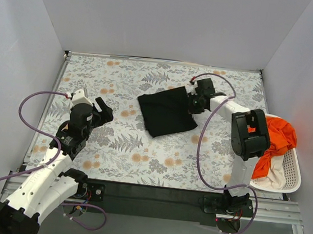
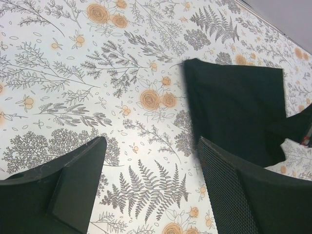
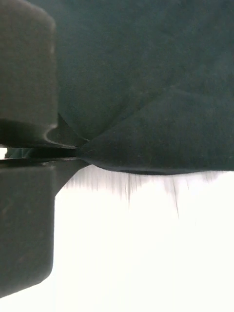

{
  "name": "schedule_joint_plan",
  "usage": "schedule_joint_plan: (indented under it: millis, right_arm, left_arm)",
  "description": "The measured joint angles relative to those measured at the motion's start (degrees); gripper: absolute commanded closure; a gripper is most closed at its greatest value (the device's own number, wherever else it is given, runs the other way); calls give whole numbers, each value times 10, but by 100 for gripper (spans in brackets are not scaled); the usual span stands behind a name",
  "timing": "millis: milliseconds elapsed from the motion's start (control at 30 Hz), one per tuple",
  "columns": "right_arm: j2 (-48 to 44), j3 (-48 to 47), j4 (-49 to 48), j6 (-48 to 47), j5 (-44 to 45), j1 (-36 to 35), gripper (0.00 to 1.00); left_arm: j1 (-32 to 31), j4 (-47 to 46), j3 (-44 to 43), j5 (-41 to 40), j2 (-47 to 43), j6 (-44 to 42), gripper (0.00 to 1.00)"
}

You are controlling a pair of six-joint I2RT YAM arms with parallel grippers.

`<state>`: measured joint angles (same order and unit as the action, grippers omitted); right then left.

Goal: Fold and stack the t-shirts
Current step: Neatly place the folded tshirt to the corner

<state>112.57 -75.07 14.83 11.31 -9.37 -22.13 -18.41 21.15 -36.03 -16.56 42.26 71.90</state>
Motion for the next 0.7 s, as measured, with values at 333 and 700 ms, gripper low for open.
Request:
schedule_joint_plan:
  millis: [333,700]
  right_arm:
    - [25,-146,53,-128,251,166,58]
    - [-46,-96,68,-58,122,155,54]
  left_arm:
    - [0,-6,0,1,22,-6,30]
    - [0,-7,0,4,21,-6,30]
